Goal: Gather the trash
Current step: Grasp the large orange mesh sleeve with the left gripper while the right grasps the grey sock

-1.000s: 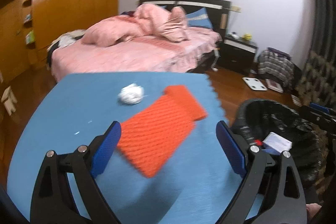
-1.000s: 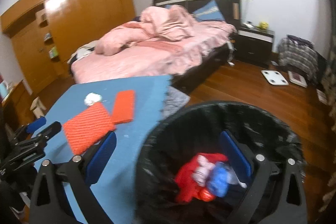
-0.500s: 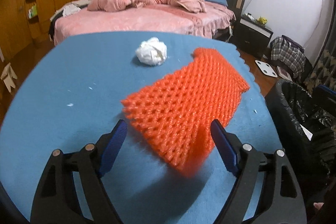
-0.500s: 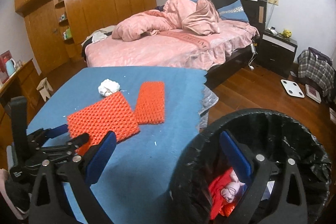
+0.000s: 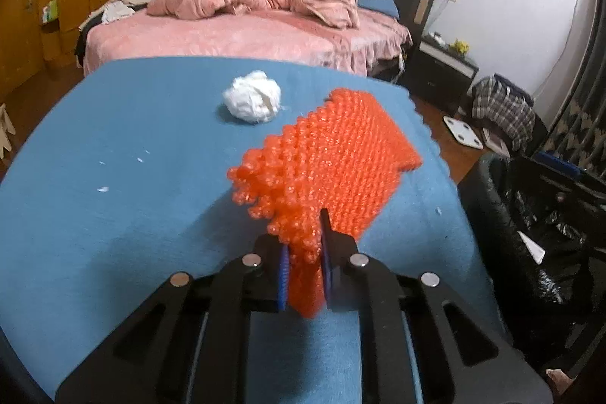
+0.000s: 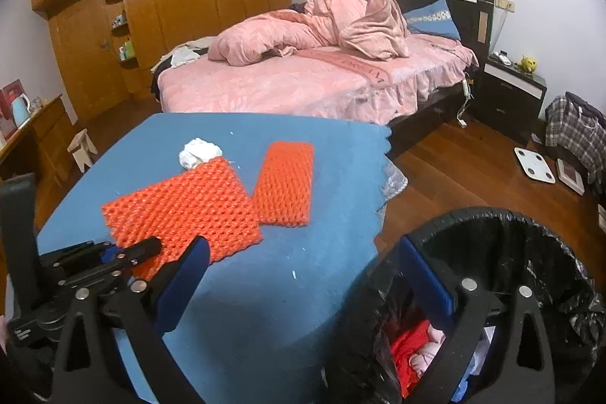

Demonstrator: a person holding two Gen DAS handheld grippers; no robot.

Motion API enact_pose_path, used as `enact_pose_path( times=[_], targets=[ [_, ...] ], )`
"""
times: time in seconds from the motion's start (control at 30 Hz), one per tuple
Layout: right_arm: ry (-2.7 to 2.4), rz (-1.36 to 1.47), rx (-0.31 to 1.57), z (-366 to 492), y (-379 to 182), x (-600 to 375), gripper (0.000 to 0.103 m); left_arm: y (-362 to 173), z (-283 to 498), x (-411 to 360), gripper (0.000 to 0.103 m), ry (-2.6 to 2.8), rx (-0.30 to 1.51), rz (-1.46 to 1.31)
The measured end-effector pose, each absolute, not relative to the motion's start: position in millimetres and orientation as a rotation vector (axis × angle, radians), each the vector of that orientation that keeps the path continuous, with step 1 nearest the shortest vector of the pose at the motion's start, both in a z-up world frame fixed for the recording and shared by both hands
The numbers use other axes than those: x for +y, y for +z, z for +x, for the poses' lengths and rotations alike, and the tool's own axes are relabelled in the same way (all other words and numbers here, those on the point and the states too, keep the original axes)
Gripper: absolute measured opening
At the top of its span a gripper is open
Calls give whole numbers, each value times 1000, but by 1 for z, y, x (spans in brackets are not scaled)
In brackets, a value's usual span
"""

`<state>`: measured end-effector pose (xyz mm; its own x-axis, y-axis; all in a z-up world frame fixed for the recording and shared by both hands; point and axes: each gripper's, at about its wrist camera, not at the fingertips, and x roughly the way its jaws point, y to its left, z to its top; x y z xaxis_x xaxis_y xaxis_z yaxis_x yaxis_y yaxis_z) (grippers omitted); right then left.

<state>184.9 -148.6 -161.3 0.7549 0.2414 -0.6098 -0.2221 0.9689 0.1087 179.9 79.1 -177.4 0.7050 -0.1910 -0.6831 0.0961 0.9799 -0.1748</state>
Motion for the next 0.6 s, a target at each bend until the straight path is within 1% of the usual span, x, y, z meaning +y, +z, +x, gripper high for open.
enact_pose_path(
  times=[0.4, 0.6],
  targets=[
    [302, 20, 687, 187, -165, -115, 97, -133, 140, 138, 13, -9, 622, -192],
    [319, 30, 699, 198, -177, -90, 97, -137, 146, 162, 13, 72, 625, -193]
  ],
)
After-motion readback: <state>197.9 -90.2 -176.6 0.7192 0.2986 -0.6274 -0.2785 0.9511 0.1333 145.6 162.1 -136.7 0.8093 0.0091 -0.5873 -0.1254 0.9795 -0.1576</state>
